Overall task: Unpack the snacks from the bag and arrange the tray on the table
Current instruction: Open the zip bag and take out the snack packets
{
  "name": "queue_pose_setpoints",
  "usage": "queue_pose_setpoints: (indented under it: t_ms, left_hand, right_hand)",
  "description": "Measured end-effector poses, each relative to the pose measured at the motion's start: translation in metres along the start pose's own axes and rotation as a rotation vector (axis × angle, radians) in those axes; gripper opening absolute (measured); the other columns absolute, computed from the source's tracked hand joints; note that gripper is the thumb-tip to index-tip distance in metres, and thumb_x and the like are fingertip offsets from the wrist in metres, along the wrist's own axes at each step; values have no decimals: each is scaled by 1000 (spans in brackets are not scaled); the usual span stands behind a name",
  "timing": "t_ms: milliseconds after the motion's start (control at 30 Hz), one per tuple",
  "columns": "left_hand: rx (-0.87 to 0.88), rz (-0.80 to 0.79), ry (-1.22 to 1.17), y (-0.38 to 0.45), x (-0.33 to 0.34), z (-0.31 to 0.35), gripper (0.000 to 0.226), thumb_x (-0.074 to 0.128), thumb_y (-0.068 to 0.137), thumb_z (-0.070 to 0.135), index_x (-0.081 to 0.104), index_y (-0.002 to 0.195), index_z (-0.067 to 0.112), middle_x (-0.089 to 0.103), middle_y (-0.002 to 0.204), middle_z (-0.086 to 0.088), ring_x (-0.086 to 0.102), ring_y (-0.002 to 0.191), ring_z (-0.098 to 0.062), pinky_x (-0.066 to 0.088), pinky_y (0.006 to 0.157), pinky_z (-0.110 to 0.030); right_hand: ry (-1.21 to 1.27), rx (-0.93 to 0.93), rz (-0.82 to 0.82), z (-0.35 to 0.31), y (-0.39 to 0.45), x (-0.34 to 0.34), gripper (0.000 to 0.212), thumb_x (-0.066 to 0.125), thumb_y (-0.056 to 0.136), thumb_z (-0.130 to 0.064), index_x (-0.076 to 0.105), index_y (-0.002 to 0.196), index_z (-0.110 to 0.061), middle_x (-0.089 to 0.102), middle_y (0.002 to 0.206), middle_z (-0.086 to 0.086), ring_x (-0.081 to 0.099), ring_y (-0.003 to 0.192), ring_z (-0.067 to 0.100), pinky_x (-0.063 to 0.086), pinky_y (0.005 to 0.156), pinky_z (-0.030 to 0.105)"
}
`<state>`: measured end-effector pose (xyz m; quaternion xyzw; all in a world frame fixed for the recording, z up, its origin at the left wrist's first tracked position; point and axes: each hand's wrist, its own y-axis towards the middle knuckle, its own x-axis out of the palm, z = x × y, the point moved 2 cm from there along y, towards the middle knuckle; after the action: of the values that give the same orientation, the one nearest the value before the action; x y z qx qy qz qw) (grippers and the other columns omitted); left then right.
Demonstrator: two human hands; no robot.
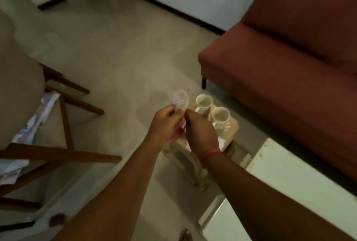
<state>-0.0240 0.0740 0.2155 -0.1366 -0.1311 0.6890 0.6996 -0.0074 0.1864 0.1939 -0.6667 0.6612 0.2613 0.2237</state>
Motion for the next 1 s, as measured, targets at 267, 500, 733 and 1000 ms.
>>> queue_pose_setpoints:
  t_ms: [267, 500, 733, 1000]
  left_hand:
    - [252, -321, 416, -180, 169, 102, 13, 66, 90, 31, 69, 101, 26, 74, 90, -1, 72, 85, -21, 61, 75, -35]
    - [228, -416, 304, -345, 344, 117, 5, 64, 88, 8, 66, 87, 12, 72, 85, -15, 67, 74, -22, 58, 81, -45]
    - [21, -497, -98, -472, 451, 110, 26, 55, 92, -4, 50, 115, 9, 61, 86, -14, 65, 62, -20, 62, 66, -38]
    - [-81, -615, -215, -541, 496, 122, 14, 48, 96, -2, 61, 96, 2, 59, 71, -14, 64, 58, -18, 60, 60, -33]
  right_hand:
    - [170, 99, 323, -6, -166, -224, 18, 50, 98, -14, 66, 92, -21, 68, 82, -7, 64, 77, 7, 55, 70, 32]
    - [-36, 166, 378, 46, -348, -423, 30, 54, 92, -8, 71, 104, -29, 74, 92, -9, 66, 82, 9, 54, 78, 30]
    - [14, 295, 438, 95, -496, -539, 35, 56, 85, 6, 71, 94, -24, 69, 84, -5, 65, 77, 17, 56, 74, 34]
    - [-42, 479, 833, 135, -598, -566, 19, 65, 90, -10, 68, 108, -14, 68, 107, 2, 64, 100, 20, 49, 83, 27]
